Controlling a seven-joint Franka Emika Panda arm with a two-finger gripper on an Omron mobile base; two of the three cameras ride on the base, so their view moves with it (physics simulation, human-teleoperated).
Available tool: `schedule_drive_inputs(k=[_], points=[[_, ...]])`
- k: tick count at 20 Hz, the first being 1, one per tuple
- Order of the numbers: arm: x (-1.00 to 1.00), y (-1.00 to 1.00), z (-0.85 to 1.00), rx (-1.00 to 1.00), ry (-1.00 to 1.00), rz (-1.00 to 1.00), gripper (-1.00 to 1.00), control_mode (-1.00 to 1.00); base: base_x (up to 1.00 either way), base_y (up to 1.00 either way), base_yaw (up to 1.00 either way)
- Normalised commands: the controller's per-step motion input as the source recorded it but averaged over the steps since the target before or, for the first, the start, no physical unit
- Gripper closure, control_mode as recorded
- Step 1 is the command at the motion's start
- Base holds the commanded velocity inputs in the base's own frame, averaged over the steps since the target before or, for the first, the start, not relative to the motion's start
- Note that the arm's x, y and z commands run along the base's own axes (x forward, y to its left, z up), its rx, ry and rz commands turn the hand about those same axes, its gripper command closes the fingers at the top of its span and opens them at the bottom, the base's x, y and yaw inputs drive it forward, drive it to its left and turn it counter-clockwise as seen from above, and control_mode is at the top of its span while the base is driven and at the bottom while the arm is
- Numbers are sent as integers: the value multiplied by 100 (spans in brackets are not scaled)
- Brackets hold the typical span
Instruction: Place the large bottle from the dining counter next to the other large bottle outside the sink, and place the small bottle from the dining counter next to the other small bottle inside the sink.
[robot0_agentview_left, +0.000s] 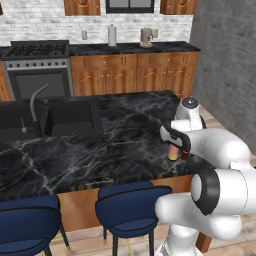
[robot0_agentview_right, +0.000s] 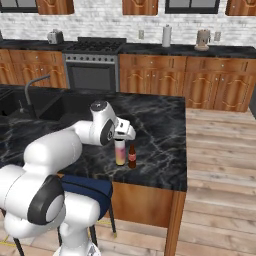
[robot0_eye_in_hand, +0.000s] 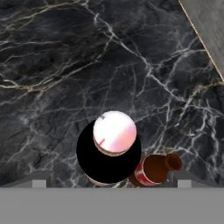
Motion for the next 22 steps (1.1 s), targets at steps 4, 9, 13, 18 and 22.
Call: schedule_drive_inputs(k=[4,9,13,18,22], points=[[9,0,-9,0,0,0,-100,-100,0,0,0],[10,0,-7,0,0,0,-100,-100,0,0,0],[11,0,-5,0,0,0,-100,-100,0,0,0],[12,0,-3,0,0,0,-100,-100,0,0,0],[11,0,-4,0,0,0,100,-100,0,0,0]])
